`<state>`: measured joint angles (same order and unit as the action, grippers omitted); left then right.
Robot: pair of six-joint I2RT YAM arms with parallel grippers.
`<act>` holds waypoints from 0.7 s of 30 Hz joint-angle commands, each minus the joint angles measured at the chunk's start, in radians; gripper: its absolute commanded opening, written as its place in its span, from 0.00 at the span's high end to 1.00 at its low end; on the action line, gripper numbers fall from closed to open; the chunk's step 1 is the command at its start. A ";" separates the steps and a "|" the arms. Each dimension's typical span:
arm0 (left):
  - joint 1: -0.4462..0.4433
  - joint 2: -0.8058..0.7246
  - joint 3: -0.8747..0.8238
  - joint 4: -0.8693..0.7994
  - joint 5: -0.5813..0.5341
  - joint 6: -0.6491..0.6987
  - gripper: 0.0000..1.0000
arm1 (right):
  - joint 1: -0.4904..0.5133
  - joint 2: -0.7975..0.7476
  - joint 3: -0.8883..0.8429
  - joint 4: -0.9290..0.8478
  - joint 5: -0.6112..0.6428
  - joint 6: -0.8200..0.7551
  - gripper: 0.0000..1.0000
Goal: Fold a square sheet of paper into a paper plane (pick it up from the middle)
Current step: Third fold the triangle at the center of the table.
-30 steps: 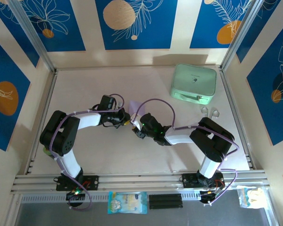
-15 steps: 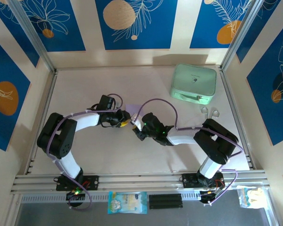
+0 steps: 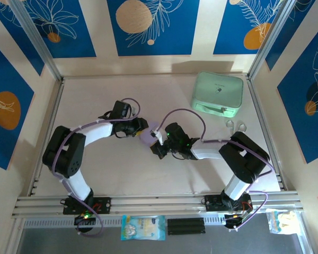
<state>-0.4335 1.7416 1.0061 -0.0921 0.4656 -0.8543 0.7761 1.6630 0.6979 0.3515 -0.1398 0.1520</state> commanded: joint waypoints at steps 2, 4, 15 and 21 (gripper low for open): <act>-0.025 0.085 0.079 -0.057 0.014 0.075 0.62 | -0.008 0.026 -0.008 0.013 -0.108 0.072 0.97; -0.027 0.116 0.110 -0.095 0.006 0.099 0.63 | -0.009 0.030 -0.006 0.004 -0.117 0.074 0.98; -0.040 0.230 0.206 -0.237 -0.053 0.188 0.76 | -0.041 0.047 0.010 -0.019 -0.139 0.121 0.99; -0.046 0.269 0.237 -0.283 -0.067 0.222 0.82 | -0.065 0.069 0.038 -0.051 -0.118 0.165 0.99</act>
<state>-0.4683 1.9751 1.2186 -0.3061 0.4232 -0.6731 0.7189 1.7134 0.7021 0.3401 -0.2546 0.2832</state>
